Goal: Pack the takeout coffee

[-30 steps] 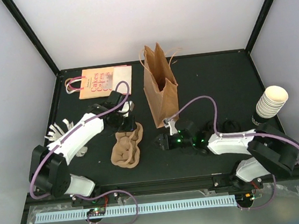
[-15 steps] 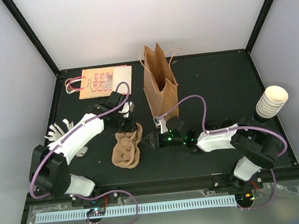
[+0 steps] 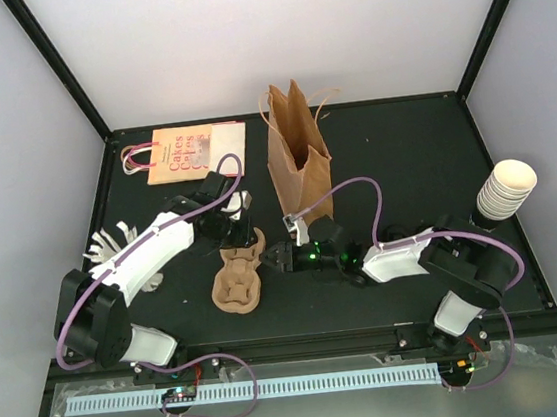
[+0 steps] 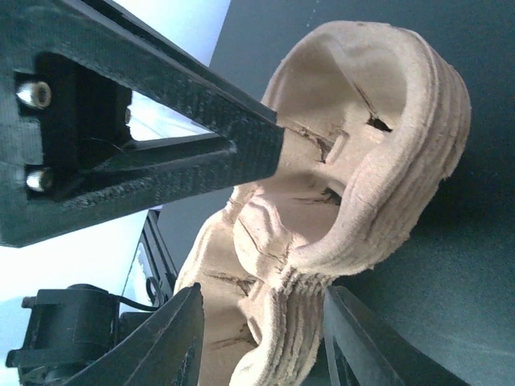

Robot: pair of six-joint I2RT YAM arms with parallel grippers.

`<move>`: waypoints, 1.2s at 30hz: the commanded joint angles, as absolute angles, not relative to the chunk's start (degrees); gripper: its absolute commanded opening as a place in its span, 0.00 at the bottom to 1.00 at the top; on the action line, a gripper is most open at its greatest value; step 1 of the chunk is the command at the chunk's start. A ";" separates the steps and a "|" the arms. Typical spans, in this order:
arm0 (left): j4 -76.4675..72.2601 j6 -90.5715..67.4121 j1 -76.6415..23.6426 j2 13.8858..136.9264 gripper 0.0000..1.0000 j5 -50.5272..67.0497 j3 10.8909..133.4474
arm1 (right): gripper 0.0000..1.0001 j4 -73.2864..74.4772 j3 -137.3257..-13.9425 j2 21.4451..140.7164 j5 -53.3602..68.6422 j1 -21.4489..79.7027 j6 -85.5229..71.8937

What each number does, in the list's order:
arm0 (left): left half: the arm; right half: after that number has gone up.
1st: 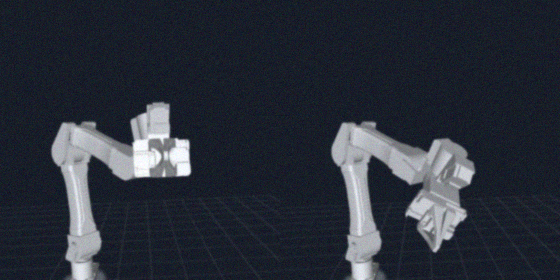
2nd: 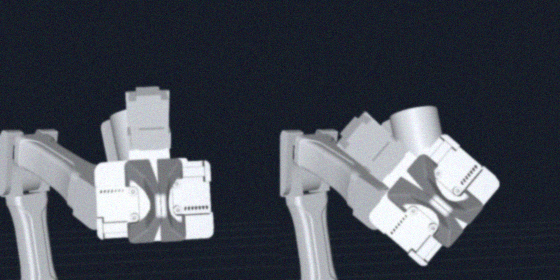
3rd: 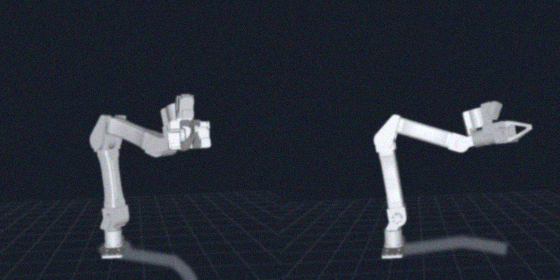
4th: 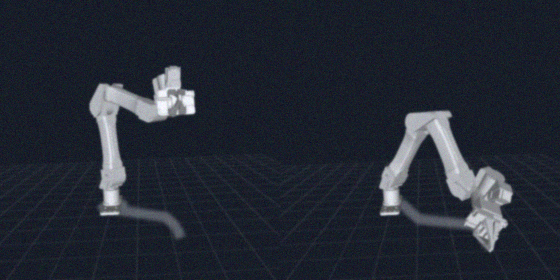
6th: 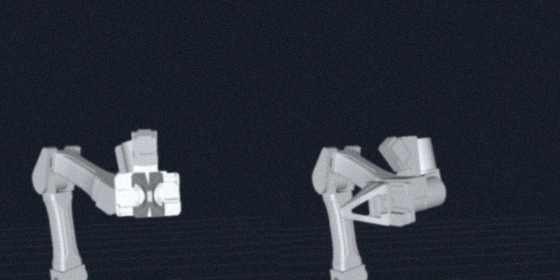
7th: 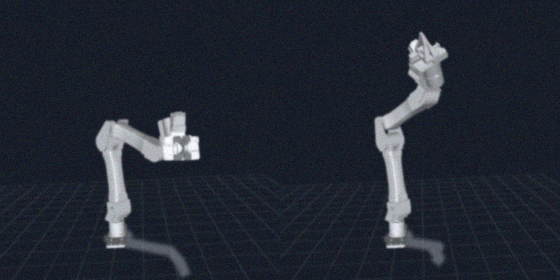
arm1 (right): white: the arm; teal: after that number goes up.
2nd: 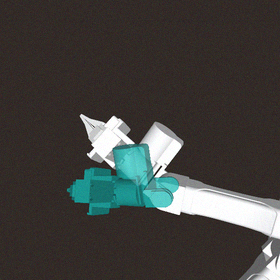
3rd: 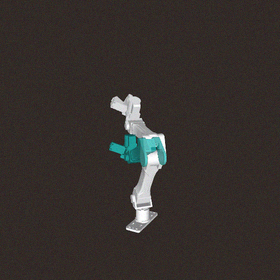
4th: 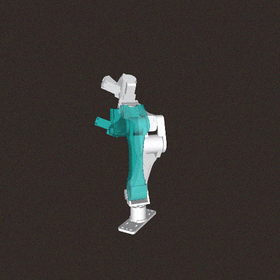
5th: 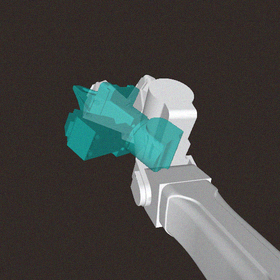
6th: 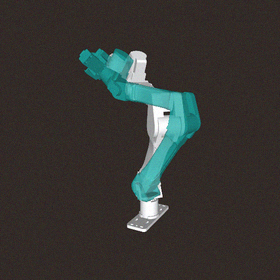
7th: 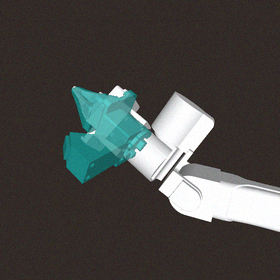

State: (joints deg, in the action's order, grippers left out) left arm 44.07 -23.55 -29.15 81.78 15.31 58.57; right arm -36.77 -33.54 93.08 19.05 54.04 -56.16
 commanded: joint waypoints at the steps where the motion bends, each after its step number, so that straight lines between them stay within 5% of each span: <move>1: 43.10 -23.01 -28.75 81.51 0.24 16.21 58.36 | 0.43 -40.80 -34.71 93.91 17.68 54.43 -56.51; 36: 42.23 -21.36 -30.33 85.64 0.47 12.86 59.29 | 0.37 -37.05 -30.85 89.80 9.98 54.14 -57.35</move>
State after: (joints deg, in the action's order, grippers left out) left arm 43.51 -22.41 -29.45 84.07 12.58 57.17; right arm -36.99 -32.12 91.66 13.45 54.02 -57.14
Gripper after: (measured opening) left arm 0.465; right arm 0.376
